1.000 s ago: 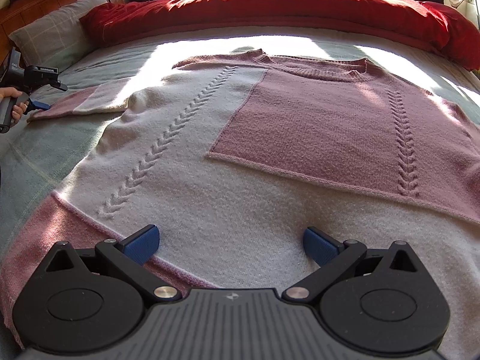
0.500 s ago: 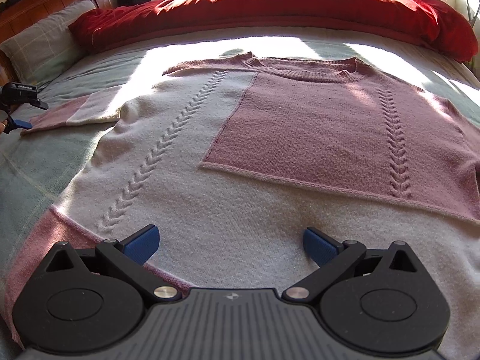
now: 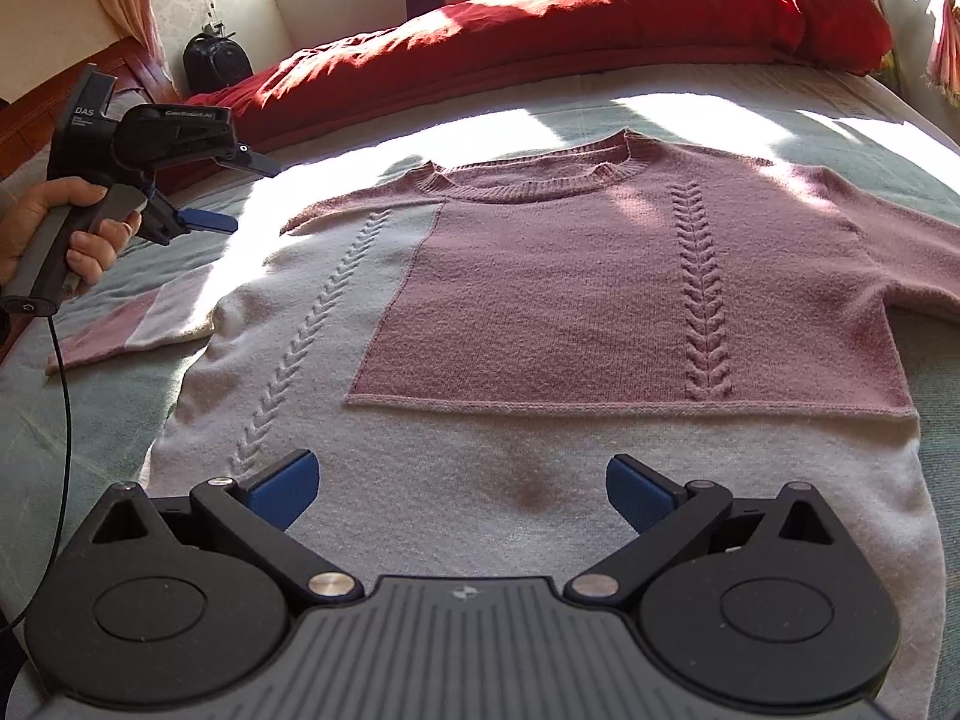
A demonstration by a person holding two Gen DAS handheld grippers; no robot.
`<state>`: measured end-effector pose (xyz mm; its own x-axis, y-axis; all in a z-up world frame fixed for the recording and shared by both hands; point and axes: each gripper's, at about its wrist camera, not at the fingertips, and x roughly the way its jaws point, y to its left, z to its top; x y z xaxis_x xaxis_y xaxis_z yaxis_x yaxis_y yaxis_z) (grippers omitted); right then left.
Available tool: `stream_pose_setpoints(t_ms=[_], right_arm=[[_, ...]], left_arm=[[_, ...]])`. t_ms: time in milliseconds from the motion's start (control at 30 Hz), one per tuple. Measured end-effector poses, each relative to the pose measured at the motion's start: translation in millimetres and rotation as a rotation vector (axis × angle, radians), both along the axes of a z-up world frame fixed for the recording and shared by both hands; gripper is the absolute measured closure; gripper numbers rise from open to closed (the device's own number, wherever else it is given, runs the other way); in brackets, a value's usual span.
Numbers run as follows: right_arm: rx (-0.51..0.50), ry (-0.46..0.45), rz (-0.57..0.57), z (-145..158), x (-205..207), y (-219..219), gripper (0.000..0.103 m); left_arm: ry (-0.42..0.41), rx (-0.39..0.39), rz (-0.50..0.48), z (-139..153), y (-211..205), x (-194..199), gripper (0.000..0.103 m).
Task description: Fold clothes
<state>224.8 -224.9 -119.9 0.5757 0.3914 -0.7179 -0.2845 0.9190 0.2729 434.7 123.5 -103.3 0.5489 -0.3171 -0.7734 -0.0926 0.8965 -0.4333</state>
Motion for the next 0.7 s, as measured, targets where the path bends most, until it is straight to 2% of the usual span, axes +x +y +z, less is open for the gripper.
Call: stream_pose_setpoints(t_ms=[100,167,267,433,533,700], right_arm=[[0.018,-0.016,0.005,2,0,-10,0.000],[0.043,-0.027,0.000,4,0,-19,0.000],[0.092,-0.023,-0.007,0,1,-31,0.000],[0.123,-0.004,-0.028,-8,3,-43,0.000],[0.139,-0.010,-0.034,-7,1,-48,0.000],[0.175,-0.021,-0.039,-4,-3,-55,0.000]], left_arm=[[0.019,0.025,0.011,-22,-22,26,0.026],[0.032,0.039,0.050,-35,-22,38,0.026],[0.031,0.017,0.095,-47,-17,52,0.026],[0.003,0.075,0.124,-38,-27,60,0.026],[-0.013,0.064,0.119,-27,-32,57,0.026],[-0.006,0.027,0.045,-21,-53,49,0.026]])
